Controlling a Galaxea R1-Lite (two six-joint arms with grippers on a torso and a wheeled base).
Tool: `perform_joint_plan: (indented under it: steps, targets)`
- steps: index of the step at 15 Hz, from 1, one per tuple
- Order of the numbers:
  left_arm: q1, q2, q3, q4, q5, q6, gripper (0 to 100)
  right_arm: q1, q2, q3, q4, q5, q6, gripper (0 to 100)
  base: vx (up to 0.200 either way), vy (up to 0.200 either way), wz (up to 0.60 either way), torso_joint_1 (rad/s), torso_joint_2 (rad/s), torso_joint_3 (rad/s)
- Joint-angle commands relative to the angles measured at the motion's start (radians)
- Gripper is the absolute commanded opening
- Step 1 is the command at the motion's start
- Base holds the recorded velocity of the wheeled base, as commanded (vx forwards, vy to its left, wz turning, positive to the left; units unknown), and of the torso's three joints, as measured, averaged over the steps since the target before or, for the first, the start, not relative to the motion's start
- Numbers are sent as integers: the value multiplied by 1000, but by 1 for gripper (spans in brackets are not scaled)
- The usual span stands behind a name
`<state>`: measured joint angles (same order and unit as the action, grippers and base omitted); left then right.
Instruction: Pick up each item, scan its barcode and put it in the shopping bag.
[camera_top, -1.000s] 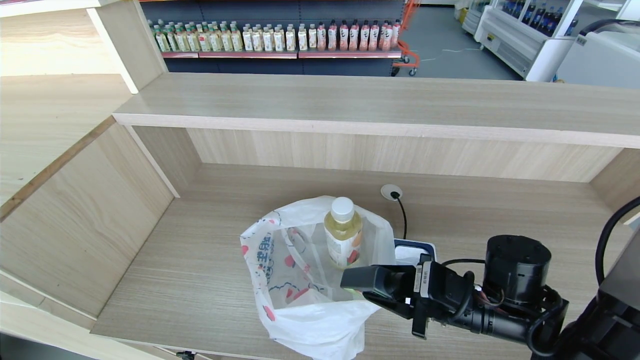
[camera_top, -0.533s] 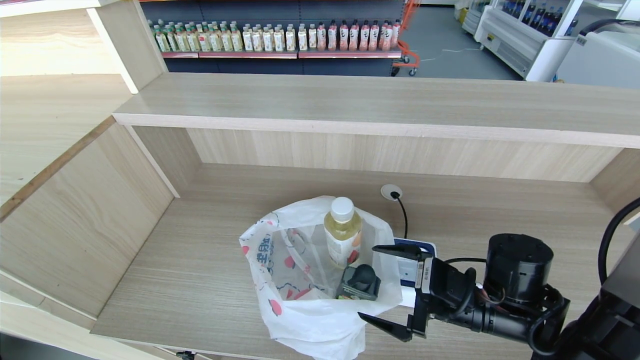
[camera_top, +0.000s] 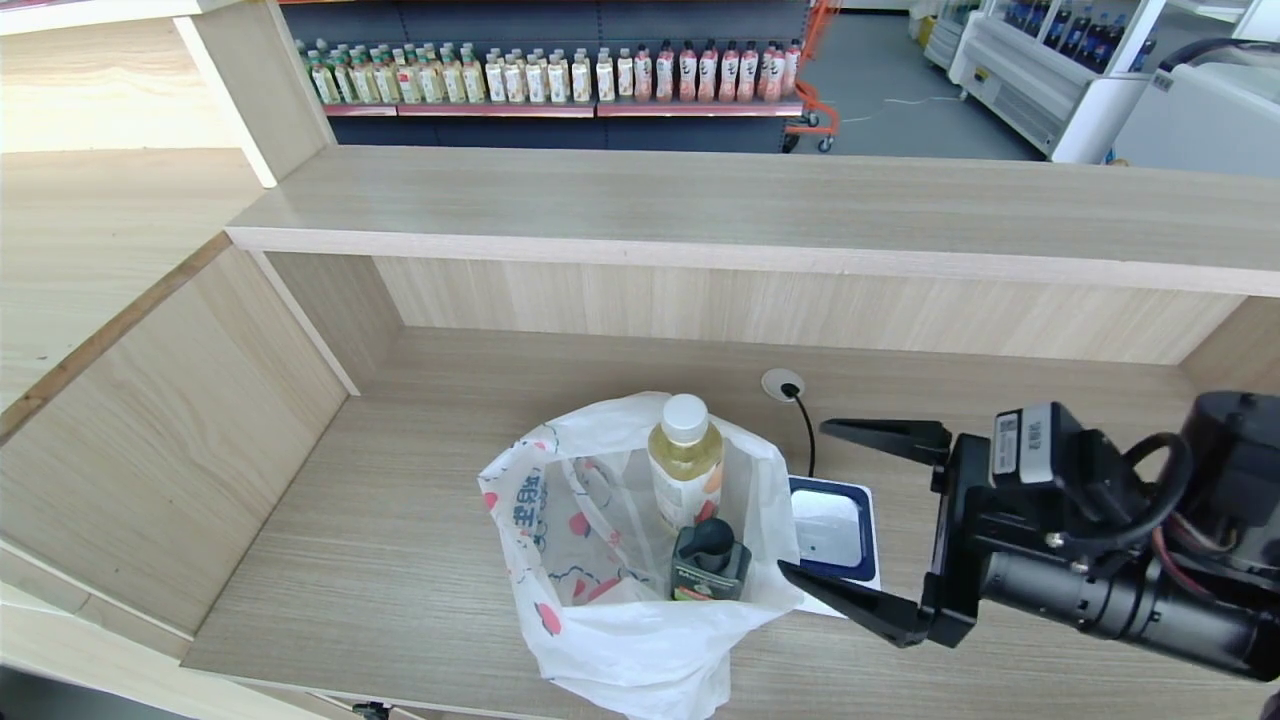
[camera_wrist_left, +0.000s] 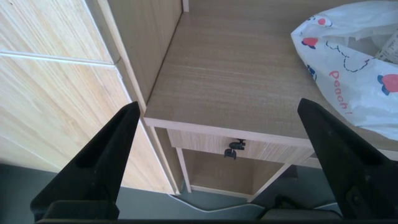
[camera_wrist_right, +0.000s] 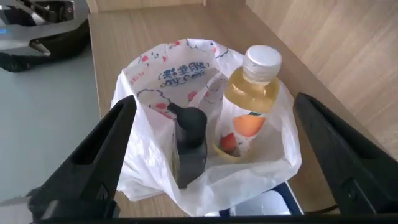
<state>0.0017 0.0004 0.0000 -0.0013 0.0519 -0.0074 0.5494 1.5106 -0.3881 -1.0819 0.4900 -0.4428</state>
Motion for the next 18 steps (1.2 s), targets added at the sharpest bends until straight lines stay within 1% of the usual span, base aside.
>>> perform_joint_plan:
  steps: [1, 2, 3, 4, 5, 7, 8, 9, 10, 11, 13, 15, 16, 18]
  targets:
    - [0, 0, 0, 0, 0, 0, 100, -54, -395, -135, 358, -153, 171, 100, 0, 0, 0, 0, 0, 0]
    - [0, 0, 0, 0, 0, 0, 100, -81, -441, -164, 450, -222, 217, 100, 0, 0, 0, 0, 0, 0]
    - [0, 0, 0, 0, 0, 0, 100, -132, -469, -175, 496, -280, 239, 100, 0, 0, 0, 0, 0, 0]
    - [0, 0, 0, 0, 0, 0, 100, -200, -501, -156, 517, -323, 249, 100, 0, 0, 0, 0, 0, 0]
    - [0, 0, 0, 0, 0, 0, 100, -250, -552, -89, 533, -352, 253, 100, 0, 0, 0, 0, 0, 0]
    - [0, 0, 0, 0, 0, 0, 100, -413, -672, 92, 543, -367, 248, 100, 0, 0, 0, 0, 0, 0]
    - [0, 0, 0, 0, 0, 0, 100, -468, -773, 178, 597, -369, 248, 100, 0, 0, 0, 0, 0, 0]
    - [0, 0, 0, 0, 0, 0, 100, -509, -876, 232, 683, -380, 251, 100, 0, 0, 0, 0, 0, 0]
    - [0, 0, 0, 0, 0, 0, 100, -528, -971, 272, 763, -418, 254, 100, 0, 0, 0, 0, 0, 0]
    - [0, 0, 0, 0, 0, 0, 100, -528, -1040, 301, 813, -442, 254, 100, 0, 0, 0, 0, 0, 0]
    - [0, 0, 0, 0, 0, 0, 100, -528, -1219, 370, 921, -458, 256, 100, 0, 0, 0, 0, 0, 0]
    - [0, 0, 0, 0, 0, 0, 100, -551, -1313, 388, 971, -459, 256, 100, 0, 0, 0, 0, 0, 0]
    - [0, 0, 0, 0, 0, 0, 100, -566, -1368, 388, 1030, -453, 259, 100, 0, 0, 0, 0, 0, 0]
    - [0, 0, 0, 0, 0, 0, 100, -542, -1423, 388, 1047, -458, 268, 100, 0, 0, 0, 0, 0, 0]
